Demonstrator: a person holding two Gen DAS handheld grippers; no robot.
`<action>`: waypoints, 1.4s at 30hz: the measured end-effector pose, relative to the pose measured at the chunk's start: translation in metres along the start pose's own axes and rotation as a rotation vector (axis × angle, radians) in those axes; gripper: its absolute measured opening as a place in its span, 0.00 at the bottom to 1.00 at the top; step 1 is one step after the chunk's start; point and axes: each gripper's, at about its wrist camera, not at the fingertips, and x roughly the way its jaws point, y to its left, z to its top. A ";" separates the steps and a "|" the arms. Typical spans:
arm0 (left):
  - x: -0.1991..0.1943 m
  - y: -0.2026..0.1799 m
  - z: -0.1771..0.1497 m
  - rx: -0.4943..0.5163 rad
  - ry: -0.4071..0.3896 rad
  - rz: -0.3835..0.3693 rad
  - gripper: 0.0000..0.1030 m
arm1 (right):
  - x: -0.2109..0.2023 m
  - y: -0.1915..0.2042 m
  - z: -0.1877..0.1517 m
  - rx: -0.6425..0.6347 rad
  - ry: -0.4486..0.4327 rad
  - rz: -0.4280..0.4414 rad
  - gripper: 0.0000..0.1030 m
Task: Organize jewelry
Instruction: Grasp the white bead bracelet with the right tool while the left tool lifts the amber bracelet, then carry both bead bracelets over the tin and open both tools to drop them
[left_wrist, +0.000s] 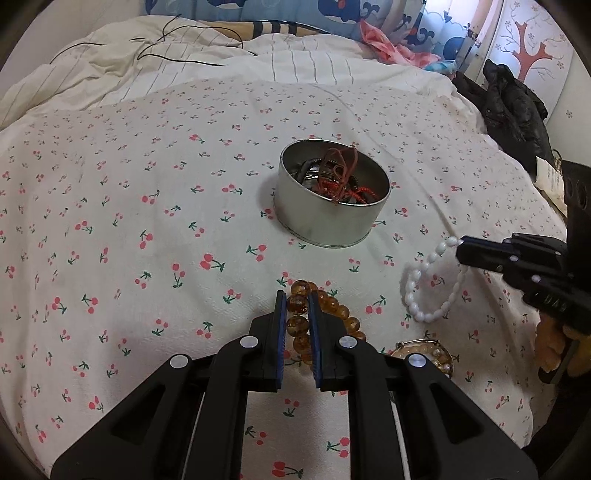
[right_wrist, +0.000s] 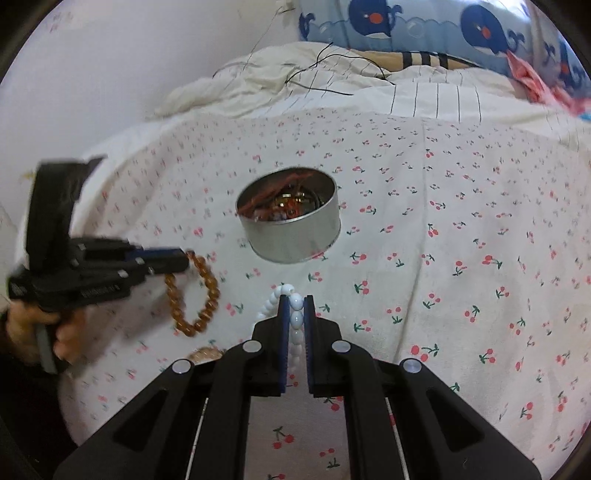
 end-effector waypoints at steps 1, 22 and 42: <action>-0.001 0.000 0.001 -0.002 -0.004 -0.005 0.10 | -0.002 -0.002 0.001 0.018 -0.009 0.021 0.08; -0.058 -0.029 0.058 0.032 -0.182 -0.039 0.10 | -0.044 -0.005 0.027 0.092 -0.231 0.158 0.08; 0.043 -0.033 0.109 -0.029 -0.050 -0.012 0.10 | -0.042 -0.012 0.026 0.131 -0.225 0.152 0.08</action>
